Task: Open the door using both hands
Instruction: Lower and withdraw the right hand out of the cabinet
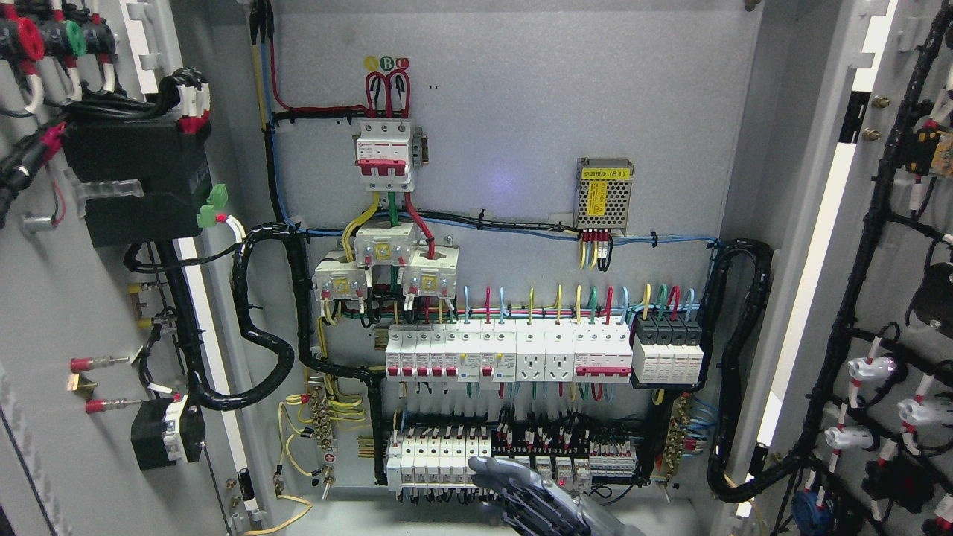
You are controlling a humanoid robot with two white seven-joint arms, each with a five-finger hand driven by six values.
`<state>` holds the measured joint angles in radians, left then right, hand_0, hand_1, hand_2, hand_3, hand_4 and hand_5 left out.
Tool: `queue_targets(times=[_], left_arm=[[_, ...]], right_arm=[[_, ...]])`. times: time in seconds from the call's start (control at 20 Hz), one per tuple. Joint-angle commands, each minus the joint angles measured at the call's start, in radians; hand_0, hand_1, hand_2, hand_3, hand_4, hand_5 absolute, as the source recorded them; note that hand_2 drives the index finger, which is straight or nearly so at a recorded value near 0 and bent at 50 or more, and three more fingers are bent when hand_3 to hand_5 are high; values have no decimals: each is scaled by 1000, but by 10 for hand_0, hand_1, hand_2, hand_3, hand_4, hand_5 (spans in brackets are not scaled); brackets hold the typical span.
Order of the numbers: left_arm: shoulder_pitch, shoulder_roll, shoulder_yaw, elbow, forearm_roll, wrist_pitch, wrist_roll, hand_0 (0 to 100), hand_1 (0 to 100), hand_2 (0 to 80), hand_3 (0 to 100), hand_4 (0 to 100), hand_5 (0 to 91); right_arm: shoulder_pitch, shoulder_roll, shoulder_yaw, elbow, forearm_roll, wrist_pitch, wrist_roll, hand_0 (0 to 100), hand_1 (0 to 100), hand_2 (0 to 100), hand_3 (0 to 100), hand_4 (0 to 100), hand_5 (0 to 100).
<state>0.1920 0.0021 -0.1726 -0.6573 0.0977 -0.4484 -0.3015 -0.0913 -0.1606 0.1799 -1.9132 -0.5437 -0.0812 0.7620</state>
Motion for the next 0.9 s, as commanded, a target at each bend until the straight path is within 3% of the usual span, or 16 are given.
queue_targets(times=[0.0, 0.1, 0.4, 0.55, 0.75, 0.8, 0.85], left_arm=[[21, 200, -169, -869, 2, -192, 45, 0, 0, 0, 0, 0, 0], [0, 242, -197, -912, 0, -306, 65, 0, 0, 0, 0, 0, 0], [-20, 338, -272, -924, 7, -524, 67, 0, 0, 0, 0, 0, 0], [-20, 338, -281, -956, 8, -634, 80, 0, 0, 0, 0, 0, 0], [-20, 338, -281, -1010, 4, -803, 174, 0, 0, 0, 0, 0, 0], [-19, 334, -281, -1019, 0, -856, 177, 0, 0, 0, 0, 0, 0], [-19, 325, -281, -1024, -1, -915, 177, 0, 0, 0, 0, 0, 0]], right_arm=[[211, -128, -128, -178, -1, -119, 4, 0, 0, 0, 0, 0, 0], [252, -145, -161, -176, -1, -195, 2, 0, 0, 0, 0, 0, 0], [310, -145, -310, -178, -24, -307, 0, 0, 0, 0, 0, 0, 0], [341, -139, -350, -178, -160, -313, -1, 0, 0, 0, 0, 0, 0], [358, -143, -390, -178, -278, -310, -3, 0, 0, 0, 0, 0, 0], [358, -143, -396, -176, -280, -307, -10, 0, 0, 0, 0, 0, 0], [358, -145, -398, -176, -280, -307, -44, 0, 0, 0, 0, 0, 0]])
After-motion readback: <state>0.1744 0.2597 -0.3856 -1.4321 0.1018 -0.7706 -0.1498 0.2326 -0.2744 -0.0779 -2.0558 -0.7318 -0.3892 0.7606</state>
